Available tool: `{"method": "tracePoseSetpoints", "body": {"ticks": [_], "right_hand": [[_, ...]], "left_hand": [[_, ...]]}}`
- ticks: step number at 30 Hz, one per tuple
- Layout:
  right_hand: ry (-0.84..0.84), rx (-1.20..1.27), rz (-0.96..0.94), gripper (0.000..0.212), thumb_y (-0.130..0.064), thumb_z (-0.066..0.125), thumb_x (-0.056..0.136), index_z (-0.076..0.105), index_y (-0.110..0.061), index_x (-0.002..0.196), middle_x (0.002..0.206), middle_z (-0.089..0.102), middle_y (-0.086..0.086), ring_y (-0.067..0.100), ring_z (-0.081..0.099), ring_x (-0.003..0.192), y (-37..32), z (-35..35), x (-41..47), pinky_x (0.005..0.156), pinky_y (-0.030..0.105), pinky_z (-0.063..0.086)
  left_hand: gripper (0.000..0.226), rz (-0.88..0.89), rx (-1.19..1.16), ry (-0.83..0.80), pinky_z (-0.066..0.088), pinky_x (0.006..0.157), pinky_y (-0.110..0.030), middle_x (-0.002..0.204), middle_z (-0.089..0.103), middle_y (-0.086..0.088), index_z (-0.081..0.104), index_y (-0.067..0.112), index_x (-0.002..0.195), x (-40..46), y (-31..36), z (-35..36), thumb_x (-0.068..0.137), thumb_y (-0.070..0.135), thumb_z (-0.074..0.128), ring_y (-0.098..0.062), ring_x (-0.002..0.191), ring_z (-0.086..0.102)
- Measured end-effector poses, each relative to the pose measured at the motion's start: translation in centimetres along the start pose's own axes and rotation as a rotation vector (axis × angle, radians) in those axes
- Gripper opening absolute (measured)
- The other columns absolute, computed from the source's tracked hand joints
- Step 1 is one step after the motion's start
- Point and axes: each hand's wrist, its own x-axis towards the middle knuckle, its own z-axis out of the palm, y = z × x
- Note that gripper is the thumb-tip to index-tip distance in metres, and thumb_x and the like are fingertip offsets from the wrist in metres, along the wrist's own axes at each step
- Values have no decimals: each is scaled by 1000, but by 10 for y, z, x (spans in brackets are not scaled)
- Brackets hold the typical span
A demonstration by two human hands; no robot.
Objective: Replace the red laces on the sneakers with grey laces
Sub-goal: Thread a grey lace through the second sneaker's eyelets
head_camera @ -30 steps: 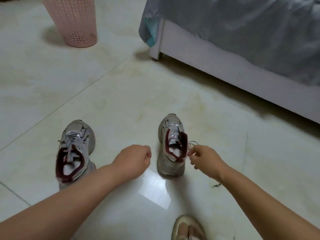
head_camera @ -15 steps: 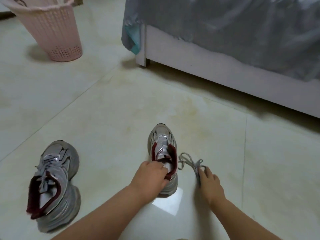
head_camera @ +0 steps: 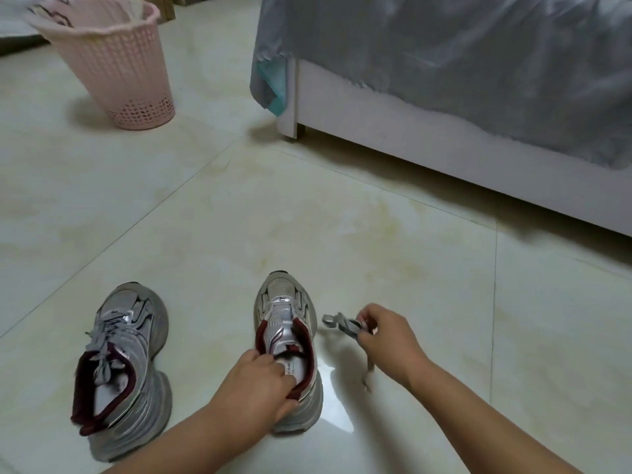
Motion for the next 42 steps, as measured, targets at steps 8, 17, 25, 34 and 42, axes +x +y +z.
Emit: {"method": "tracePoseSetpoints", "body": {"ticks": [8,17,25,34,42], "right_hand": [[-202,310,-223,28,-2,57,83,55,-28,73,72,54,-6,13,53,59,-80,26,-29,55,19,40],[-244,541,-121,18,-5,61,85,60,-9,67,68,54,8,15,47,66,-98,43,-33,67,25,38],[-188,861,220,23,-8,39,95,43,-10,73,51,54,8,15,43,35,-90,33,-17,43,26,42],[-278,402,-81,22,-1,47,91,64,-13,87,62,58,-2,0,36,39,-111,26,-5,43,10,29],[-317,353,-335,22,-1,49,91,62,-18,94,57,56,-9,-2,46,47,-142,19,3,50,9,35]], "left_hand": [[22,-629,-1495,128,50,81,-27,90,72,1,72,24,81,-20,-23,-34,89,17,53,-14,89,67],[23,-837,-1946,518,57,57,-28,71,73,-4,61,9,84,-22,-61,-65,95,21,44,-16,61,70],[23,-999,-1866,745,26,33,-13,49,35,5,54,10,82,-36,-105,-65,97,18,39,-5,33,29],[51,-721,-529,371,39,64,-31,69,52,10,36,29,132,-39,-106,-71,85,28,57,-17,72,51],[5,-462,-1035,214,47,79,-44,72,59,-10,69,25,75,-3,-88,-75,79,27,69,-29,72,56]]}}
